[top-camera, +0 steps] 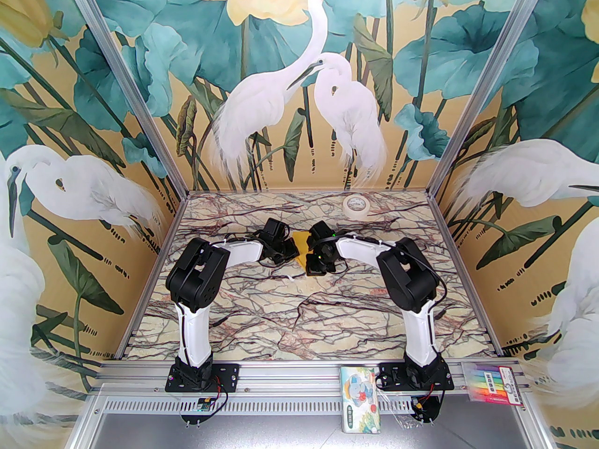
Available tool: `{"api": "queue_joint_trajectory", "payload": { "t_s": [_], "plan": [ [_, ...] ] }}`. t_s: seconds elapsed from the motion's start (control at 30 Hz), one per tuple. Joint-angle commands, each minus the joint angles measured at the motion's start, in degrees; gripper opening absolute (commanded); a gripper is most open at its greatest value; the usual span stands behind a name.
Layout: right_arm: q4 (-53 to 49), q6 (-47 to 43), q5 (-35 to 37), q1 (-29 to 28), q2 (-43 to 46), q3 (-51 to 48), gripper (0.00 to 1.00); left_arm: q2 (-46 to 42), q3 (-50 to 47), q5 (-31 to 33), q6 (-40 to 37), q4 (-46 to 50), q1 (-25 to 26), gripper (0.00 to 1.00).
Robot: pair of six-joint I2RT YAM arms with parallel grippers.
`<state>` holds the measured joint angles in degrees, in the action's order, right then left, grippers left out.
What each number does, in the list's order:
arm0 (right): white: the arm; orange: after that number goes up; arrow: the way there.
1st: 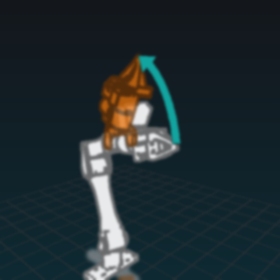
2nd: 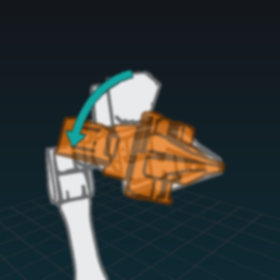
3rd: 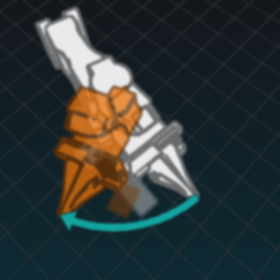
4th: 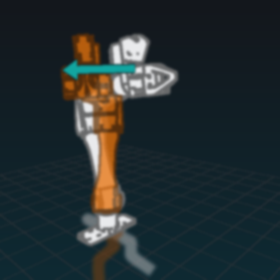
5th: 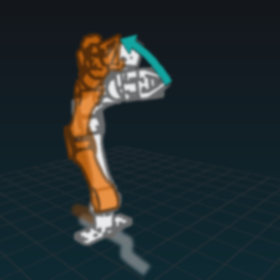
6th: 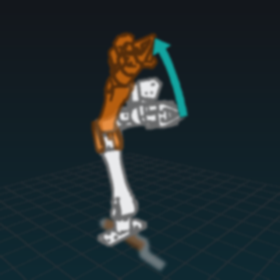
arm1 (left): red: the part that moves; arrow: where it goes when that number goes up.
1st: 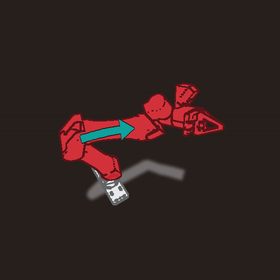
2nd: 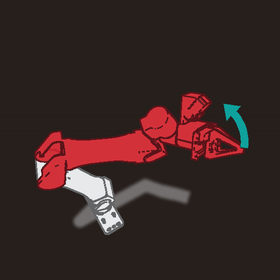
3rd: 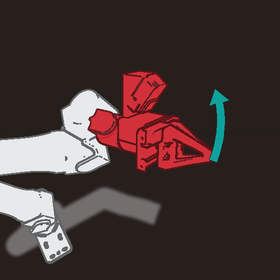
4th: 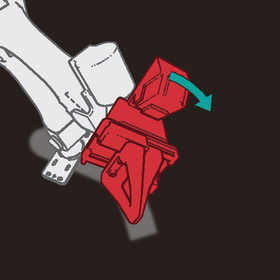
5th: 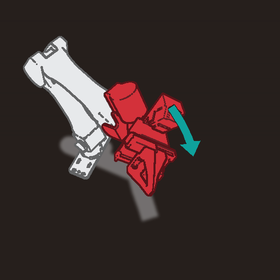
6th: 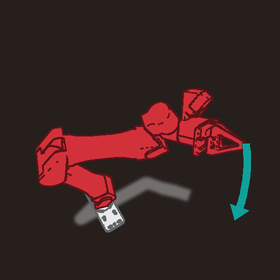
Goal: Fold a paper plane with a square sheet of paper (fold left side to right side)
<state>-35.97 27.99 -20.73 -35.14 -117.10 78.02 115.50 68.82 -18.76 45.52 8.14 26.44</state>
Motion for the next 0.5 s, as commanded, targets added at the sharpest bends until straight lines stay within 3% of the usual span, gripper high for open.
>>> {"api": "queue_joint_trajectory", "payload": {
  "t_s": [0.0, 0.27, 0.47],
  "plan": [
    [-3.9, -0.1, 1.2, -0.6, 1.6, -1.8, 0.06, 1.7, 1.0, 1.6, 0.4, 0.9, -0.4, 0.00],
    [-1.1, 1.6, 0.4, 3.4, 3.9, 0.3, 0.07, 1.8, 1.6, 1.2, -0.6, 1.7, -0.4, 0.00],
    [5.8, 6.6, -6.3, 7.7, 0.3, 3.6, 0.15, 1.9, 2.2, 0.7, -1.4, 2.3, -0.4, 0.00]
  ]
}}
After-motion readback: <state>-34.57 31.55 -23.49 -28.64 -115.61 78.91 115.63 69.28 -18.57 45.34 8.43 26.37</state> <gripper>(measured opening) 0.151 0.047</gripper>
